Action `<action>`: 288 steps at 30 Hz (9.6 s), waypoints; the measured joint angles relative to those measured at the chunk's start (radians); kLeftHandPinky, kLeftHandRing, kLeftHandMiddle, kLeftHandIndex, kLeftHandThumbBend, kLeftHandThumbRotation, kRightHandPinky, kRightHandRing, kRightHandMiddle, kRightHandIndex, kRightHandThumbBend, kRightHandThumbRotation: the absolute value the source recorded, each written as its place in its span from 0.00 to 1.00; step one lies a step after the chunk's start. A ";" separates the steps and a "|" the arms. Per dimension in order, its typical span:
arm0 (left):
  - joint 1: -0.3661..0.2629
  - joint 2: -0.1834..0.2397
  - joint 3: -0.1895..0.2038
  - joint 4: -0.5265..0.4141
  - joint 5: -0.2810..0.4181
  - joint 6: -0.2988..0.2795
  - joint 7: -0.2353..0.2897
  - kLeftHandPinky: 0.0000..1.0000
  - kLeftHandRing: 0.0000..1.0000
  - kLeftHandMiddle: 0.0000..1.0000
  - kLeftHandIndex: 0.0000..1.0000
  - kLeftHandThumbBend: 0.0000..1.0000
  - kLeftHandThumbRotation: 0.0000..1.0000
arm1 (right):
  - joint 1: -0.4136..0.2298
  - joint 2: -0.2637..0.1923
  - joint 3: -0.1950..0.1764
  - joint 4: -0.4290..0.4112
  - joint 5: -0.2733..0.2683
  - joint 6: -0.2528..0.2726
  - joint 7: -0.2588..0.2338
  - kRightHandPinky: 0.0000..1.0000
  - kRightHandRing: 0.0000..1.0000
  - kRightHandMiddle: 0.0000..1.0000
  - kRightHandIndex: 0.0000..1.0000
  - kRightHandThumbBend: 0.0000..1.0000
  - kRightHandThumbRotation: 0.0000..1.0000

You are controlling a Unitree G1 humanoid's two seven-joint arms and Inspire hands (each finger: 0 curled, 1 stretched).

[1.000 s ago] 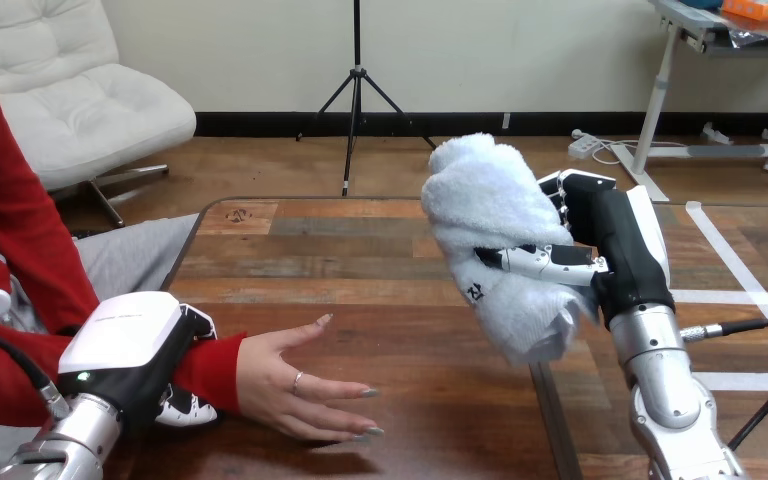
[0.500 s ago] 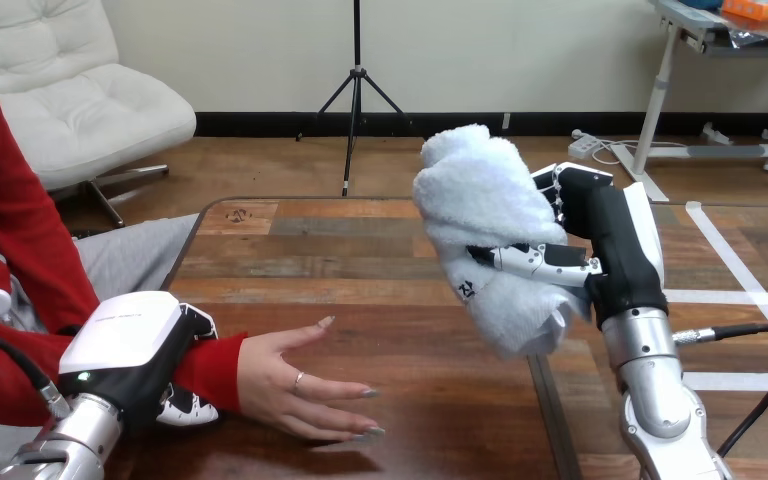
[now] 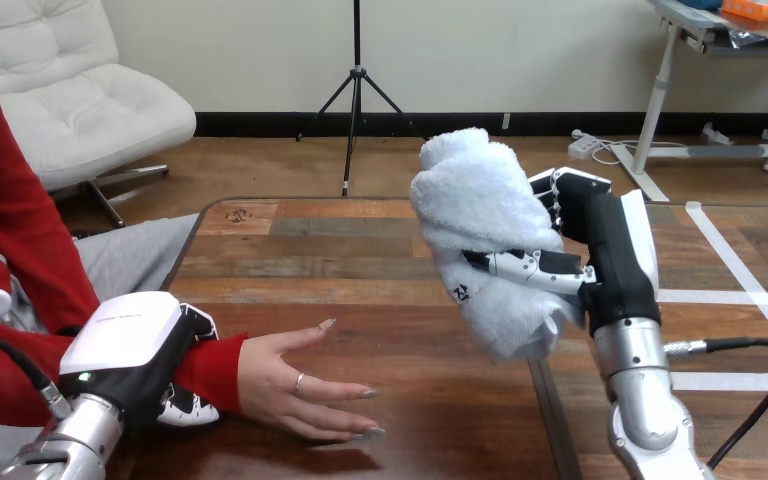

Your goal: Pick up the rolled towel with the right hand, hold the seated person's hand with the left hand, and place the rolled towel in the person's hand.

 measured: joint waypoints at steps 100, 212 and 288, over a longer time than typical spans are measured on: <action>-0.031 -0.066 0.008 -0.057 -0.027 0.052 -0.040 0.27 0.35 0.40 0.41 0.62 0.00 | -0.001 0.068 0.003 0.176 -0.025 -0.024 -0.035 0.26 0.31 0.37 0.41 0.76 0.00; -0.132 -0.103 0.028 -0.152 -0.122 0.052 -0.061 0.27 0.34 0.40 0.41 0.58 0.00 | -0.028 0.176 0.056 -0.006 -0.021 -0.079 -0.039 0.24 0.28 0.34 0.40 0.76 0.00; -0.136 -0.119 0.049 -0.223 -0.136 0.073 -0.071 0.38 0.47 0.52 0.53 0.72 0.14 | -0.010 0.149 0.064 -0.222 0.132 0.116 0.216 0.41 0.53 0.62 0.65 0.78 0.56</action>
